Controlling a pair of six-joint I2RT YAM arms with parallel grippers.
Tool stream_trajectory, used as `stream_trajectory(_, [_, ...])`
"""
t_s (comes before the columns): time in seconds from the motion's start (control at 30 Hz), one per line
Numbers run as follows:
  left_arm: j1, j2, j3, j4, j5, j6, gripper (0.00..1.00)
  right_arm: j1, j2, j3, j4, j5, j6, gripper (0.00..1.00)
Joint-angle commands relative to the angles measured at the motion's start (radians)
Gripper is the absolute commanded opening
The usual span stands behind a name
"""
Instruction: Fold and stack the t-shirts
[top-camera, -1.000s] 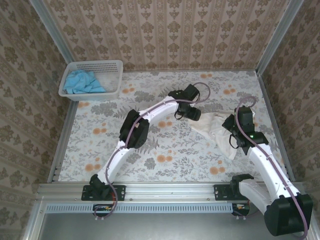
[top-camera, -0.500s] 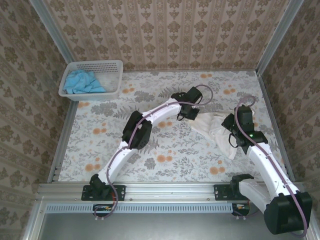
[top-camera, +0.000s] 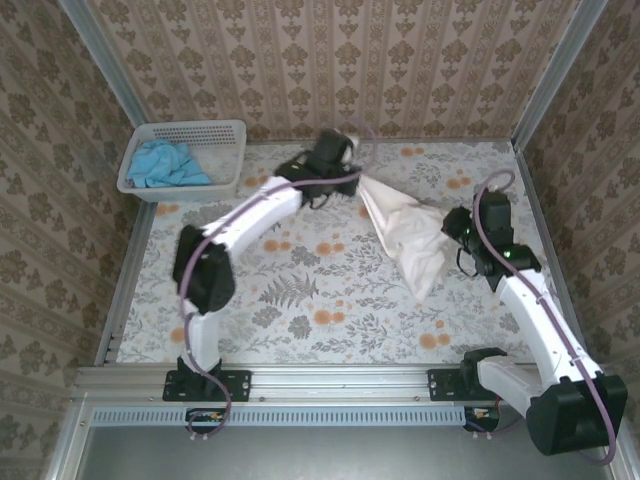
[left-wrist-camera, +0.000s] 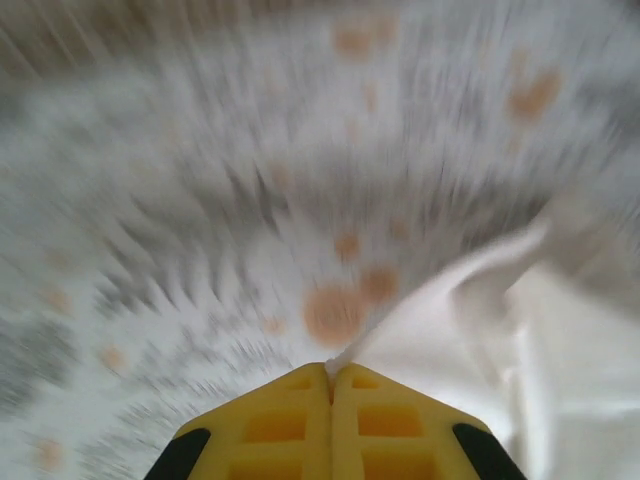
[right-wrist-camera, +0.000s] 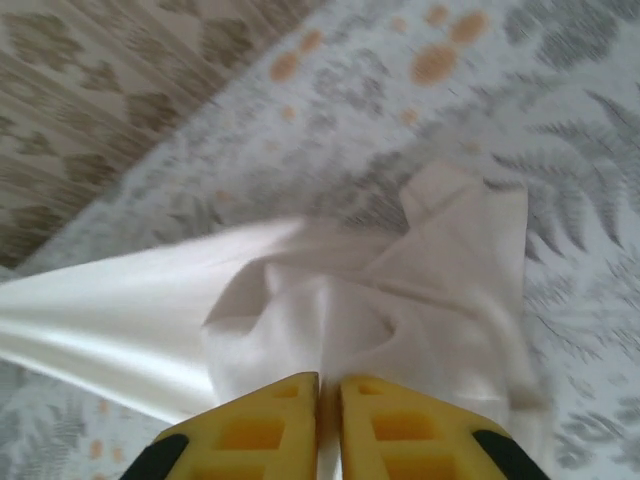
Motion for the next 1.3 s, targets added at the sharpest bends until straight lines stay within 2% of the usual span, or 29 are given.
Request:
stream_trajectory(0.0, [0.026,-0.226,-0.040,0.208,-0.073,0.097,0.00,-0.004,0.004,0.166,-0.019,-0.048,-0.036,0.13])
stream_trajectory(0.13, [0.046,-0.430,-0.152,0.347,-0.093,0.174,0.00,-0.004,-0.087,0.173,0.057,-0.029,-0.052,0.15])
stream_trajectory(0.3, [0.105,-0.522,-0.207,0.291,-0.092,0.135,0.00,-0.004,-0.133,0.099,0.091,-0.007,-0.048,0.13])
stream_trajectory(0.37, [0.111,-0.532,-0.226,0.272,-0.089,0.119,0.00,-0.004,-0.096,0.072,0.093,-0.057,-0.030,0.20])
stream_trajectory(0.5, [0.111,-0.550,-0.264,0.249,-0.074,0.082,0.00,0.018,0.074,0.034,0.104,-0.236,0.013,0.48])
stream_trajectory(0.57, [0.110,-0.557,-0.279,0.241,-0.064,0.070,0.00,0.080,0.194,0.046,0.106,-0.304,0.004,0.60])
stream_trajectory(0.63, [0.108,-0.564,-0.292,0.234,-0.070,0.059,0.00,0.173,0.349,0.107,0.066,-0.339,-0.032,0.65])
stream_trajectory(0.77, [0.107,-0.578,-0.312,0.224,-0.084,0.043,0.00,0.289,0.612,0.204,0.080,-0.397,-0.020,0.65])
stream_trajectory(0.83, [0.105,-0.588,-0.321,0.215,-0.090,0.031,0.00,0.325,0.704,0.238,0.123,-0.371,0.002,0.65])
stream_trajectory(0.97, [0.101,-0.615,-0.350,0.215,-0.103,0.025,0.00,0.347,0.839,0.338,0.149,-0.324,0.017,0.66])
stream_trajectory(1.1, [0.101,-0.630,-0.363,0.214,-0.123,0.026,0.00,0.367,0.979,0.457,0.139,-0.346,0.012,0.66])
stream_trajectory(1.2, [0.101,-0.634,-0.363,0.210,-0.129,0.031,0.00,0.376,1.038,0.493,0.174,-0.395,0.027,0.64])
stream_trajectory(1.27, [0.103,-0.633,-0.364,0.212,-0.131,0.033,0.00,0.380,1.062,0.507,0.186,-0.396,0.038,0.58])
